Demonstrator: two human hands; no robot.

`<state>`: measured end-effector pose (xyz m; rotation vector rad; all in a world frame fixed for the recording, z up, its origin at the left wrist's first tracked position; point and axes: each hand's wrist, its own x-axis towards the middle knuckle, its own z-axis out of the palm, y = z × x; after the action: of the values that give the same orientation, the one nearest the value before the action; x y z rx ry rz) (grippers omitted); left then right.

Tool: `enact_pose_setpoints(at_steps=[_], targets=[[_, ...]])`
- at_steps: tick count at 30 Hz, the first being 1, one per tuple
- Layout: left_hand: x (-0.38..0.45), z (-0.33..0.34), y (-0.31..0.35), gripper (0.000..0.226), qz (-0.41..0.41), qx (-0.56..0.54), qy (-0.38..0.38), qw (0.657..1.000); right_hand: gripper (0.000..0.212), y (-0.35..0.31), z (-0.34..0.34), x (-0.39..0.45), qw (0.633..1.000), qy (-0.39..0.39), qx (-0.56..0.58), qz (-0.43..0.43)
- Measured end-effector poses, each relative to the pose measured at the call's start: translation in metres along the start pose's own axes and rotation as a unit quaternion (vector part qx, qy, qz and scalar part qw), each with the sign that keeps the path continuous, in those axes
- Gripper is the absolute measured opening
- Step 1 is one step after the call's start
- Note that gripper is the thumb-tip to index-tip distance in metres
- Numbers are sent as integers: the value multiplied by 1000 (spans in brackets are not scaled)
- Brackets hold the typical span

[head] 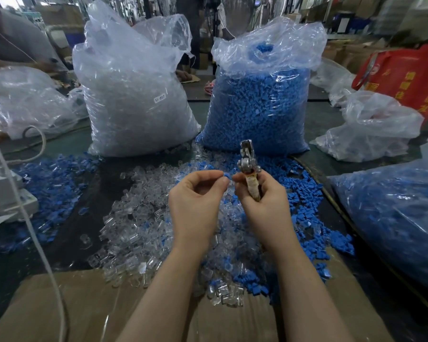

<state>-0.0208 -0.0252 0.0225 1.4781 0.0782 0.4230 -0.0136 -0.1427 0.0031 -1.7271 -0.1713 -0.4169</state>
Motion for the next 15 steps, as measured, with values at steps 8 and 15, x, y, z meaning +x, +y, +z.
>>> enact_pose_setpoints(at_steps=[8,15], targets=[[6,-10,2,14,11,-23,-19,999,13,6,-18,3,992,-103,-56,56],[9,-15,4,15,43,-13,-43,998,17,7,-16,2,980,-151,-113,57]])
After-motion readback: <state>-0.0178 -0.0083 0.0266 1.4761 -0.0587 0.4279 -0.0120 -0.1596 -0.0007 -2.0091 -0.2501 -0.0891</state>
